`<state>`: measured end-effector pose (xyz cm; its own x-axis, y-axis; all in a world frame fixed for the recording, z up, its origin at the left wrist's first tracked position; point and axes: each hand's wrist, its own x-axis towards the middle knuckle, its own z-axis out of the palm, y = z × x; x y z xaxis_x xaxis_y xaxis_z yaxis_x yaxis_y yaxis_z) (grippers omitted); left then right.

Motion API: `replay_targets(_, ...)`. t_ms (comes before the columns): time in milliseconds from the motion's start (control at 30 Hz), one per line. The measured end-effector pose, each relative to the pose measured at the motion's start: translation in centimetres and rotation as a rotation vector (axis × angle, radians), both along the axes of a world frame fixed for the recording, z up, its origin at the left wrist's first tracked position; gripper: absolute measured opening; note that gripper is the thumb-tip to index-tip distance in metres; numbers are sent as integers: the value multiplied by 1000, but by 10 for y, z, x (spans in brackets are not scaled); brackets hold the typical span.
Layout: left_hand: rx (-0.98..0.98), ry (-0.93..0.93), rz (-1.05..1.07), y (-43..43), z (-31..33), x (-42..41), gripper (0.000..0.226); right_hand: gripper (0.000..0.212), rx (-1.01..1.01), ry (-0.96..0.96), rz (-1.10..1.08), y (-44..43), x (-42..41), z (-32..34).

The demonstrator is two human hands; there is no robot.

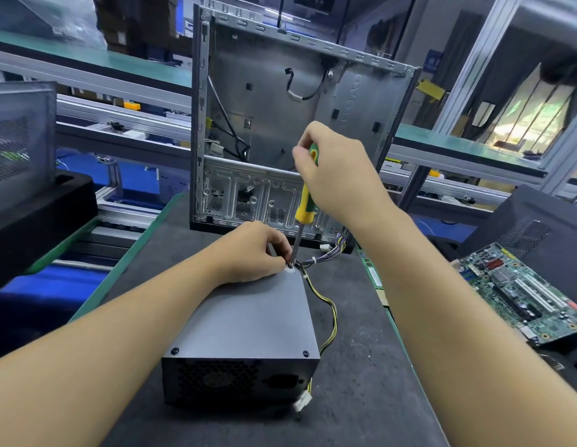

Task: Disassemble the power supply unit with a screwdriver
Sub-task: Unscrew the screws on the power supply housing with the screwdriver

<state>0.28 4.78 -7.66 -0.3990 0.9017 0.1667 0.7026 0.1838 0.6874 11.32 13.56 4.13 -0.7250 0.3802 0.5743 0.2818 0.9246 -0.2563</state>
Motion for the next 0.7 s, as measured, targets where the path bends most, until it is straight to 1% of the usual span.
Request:
replay_targets(33, 3, 1, -3, 0, 0, 0, 20, 18, -73, -11, 39, 0, 0, 2)
replay_targets(100, 10, 2, -6, -1, 0, 1, 20, 21, -156, -84, 76, -1, 2, 6)
replay_targets(167, 13, 6, -6, -1, 0, 1, 20, 25, -150, -161, 68, 1, 5, 10)
replay_targets(233, 9, 6, -3, 0, 0, 1, 21, 27, -129, -191, 34, 3, 8, 13)
replay_targets(300, 10, 1, 2, 0, 0, 0, 22, 26, -116, -191, -10, 5, 10, 14)
replay_targets(400, 19, 5, 3, 1, 0, 1, 23, 23, -119, -140, -63, 3, 11, 12)
replay_targets(533, 18, -4, 18, 2, -1, 1, 22, 14, -107, -96, -40, -5, 3, 5)
replay_targets(567, 16, -2, 20, 2, -1, 1, 22, 17, -71, -89, -65, -6, 2, 4)
replay_targets(633, 16, -1, 20, 2, 0, 0, 22, 33, 88, -88, -168, -8, 2, 4)
replay_targets(667, 16, -2, 21, 2, 0, 0, 22, 37, 126, -79, -179, -9, 2, 4)
replay_targets(700, 17, -4, 22, 1, 0, 0, 22, 35, 114, -72, -147, -9, 2, 5)
